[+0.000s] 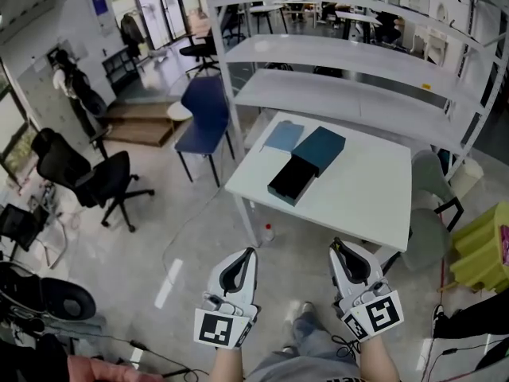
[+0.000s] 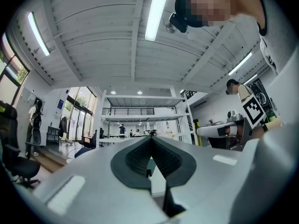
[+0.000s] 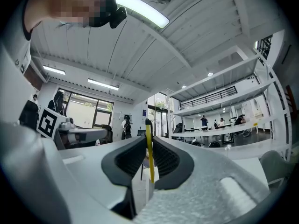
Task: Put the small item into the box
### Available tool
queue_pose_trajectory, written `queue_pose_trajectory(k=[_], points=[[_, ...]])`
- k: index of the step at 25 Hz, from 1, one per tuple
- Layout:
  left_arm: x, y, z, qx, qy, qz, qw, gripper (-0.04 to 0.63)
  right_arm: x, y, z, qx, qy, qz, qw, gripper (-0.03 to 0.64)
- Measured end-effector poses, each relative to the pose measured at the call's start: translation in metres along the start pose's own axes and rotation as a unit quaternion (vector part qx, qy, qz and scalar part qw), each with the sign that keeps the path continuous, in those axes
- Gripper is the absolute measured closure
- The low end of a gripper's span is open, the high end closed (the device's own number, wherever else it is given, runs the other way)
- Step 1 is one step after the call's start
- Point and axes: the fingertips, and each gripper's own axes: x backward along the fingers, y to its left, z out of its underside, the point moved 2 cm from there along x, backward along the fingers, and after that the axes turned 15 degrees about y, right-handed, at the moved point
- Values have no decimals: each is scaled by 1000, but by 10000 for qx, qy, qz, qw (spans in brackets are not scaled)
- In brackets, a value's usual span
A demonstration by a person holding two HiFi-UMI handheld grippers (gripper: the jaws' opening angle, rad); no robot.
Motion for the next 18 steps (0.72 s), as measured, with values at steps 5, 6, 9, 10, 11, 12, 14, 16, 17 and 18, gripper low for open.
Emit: queue_pose_trajectory(k=[5,6,9,10,11,12,14,16,17,18], points=[[-37,19,-5,11,-42,-118,9999,581,-38,-29,-8,11,-18,-118,9999,568],[-45,22,-5,16,-30,-145,9999,581,-45,-34,-10,19,-16,-142,9999,568],[-67,32,-9,57,-18,-207,9998,581,-67,-51,-15,46,22,-211,9998,568],[-73,35,-10,63,-9,-239,9997,581,-74,-56,-17,53,35,-242,9997,568],[-80,38,-12,67,5,-280,9996,581,-81,-62,-18,58,49,-274,9996,568],[-88,41,-14,69,12,-322,9995,581,-87,-67,-20,60,62,-310,9995,568],[-102,46,-18,62,-10,-395,9992,581,-100,-79,-22,66,86,-381,9992,568],[-116,50,-21,64,-48,-456,9989,580,-111,-90,-21,74,111,-449,9989,568],[-123,52,-22,63,-62,-480,9988,580,-117,-95,-21,76,126,-484,9987,568],[-129,52,-23,51,-68,-500,9987,580,-122,-99,-20,75,142,-521,9985,568]])
